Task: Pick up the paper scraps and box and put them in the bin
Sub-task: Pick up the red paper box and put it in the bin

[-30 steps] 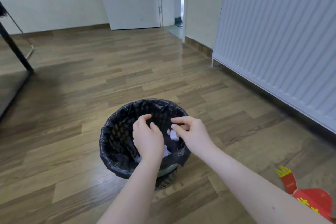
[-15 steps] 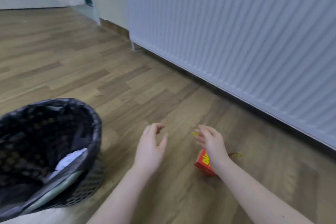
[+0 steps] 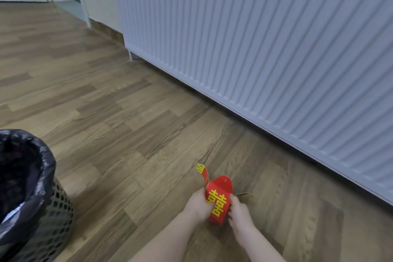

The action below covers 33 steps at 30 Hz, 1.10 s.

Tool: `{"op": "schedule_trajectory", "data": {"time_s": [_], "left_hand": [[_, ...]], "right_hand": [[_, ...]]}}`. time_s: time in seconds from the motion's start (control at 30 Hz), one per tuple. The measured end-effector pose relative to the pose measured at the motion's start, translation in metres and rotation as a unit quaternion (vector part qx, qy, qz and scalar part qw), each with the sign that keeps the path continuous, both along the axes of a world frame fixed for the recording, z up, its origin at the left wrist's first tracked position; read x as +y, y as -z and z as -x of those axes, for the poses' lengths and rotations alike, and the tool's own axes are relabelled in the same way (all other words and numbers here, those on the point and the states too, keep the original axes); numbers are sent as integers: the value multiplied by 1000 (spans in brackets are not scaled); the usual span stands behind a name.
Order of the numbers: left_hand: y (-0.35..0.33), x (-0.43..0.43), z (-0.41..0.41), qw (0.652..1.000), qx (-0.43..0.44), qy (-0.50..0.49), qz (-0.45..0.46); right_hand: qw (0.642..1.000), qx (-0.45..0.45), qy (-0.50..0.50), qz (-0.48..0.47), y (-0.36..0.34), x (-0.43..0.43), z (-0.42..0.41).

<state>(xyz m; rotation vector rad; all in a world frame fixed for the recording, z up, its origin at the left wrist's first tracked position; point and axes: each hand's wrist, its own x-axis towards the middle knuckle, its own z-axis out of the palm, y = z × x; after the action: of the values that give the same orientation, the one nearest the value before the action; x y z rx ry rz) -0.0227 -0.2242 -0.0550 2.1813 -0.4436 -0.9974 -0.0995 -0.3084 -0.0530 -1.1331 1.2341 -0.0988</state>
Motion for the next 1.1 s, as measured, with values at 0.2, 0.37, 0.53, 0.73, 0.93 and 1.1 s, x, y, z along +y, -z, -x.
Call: {"op": "schedule_trajectory", "data": {"time_s": [0.2, 0.37, 0.53, 0.73, 0.93, 1.1], "left_hand": [[-23, 14, -2, 997, -22, -56, 45], [-90, 67, -39, 973, -164, -126, 100], [-187, 158, -90, 926, -317, -173, 108], [-261, 286, -108, 857, -411, -293, 107], [-213, 368, -84, 851, -352, -380, 87], [-162, 392, -74, 898, -223, -378, 26]], "right_hand": [[998, -63, -7, 8, -14, 10, -10], [977, -205, -57, 17, -78, 47, -60], [934, -327, -142, 12, -167, 127, -122], [872, -412, -263, 13, -238, 252, -161], [865, -359, -346, 65, -204, 333, -159], [852, -221, -454, 141, -159, 343, -147]]}}
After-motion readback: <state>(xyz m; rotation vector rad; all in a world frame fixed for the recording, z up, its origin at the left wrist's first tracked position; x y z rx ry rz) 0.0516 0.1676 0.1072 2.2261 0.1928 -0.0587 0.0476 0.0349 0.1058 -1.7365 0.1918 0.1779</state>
